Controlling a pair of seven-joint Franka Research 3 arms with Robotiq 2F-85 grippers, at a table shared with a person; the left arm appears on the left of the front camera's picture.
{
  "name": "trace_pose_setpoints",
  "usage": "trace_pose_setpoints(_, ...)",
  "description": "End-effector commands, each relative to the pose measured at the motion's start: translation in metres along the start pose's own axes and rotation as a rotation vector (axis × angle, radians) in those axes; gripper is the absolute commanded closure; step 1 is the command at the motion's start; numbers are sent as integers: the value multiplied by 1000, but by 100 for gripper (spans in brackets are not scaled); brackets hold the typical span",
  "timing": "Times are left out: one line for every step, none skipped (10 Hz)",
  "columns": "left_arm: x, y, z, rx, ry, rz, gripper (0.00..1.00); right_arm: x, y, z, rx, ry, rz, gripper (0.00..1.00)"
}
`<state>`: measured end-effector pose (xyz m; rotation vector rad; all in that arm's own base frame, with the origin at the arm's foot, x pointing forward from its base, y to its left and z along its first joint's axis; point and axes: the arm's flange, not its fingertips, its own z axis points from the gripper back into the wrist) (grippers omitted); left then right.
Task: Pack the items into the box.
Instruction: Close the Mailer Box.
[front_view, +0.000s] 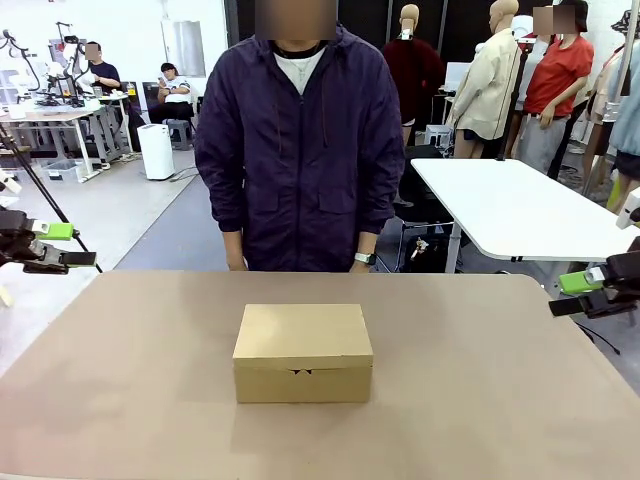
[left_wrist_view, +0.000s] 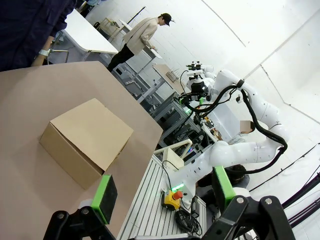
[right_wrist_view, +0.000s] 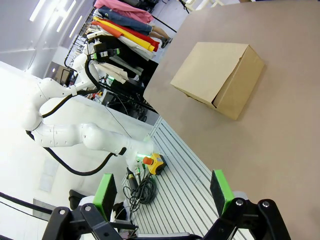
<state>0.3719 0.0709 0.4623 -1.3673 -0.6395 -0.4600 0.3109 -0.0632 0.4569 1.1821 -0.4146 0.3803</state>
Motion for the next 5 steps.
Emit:
trace_pose_setpoints(2,-3,1,-2,-14,-5,0,2,3,0,22,-18,1,0)
trace_pose_setpoints(2,-3,1,-2,-14,-5,0,2,3,0,22,-18,1,0)
trace_pose_setpoints(2,-3,1,-2,-14,-5,0,2,3,0,22,-18,1,0)
trace_pose_setpoints(2,-3,1,-2,-14,-5,0,2,3,0,22,-18,1,0)
trace_pose_setpoints(2,-3,1,-2,-14,-5,0,2,3,0,22,-18,1,0)
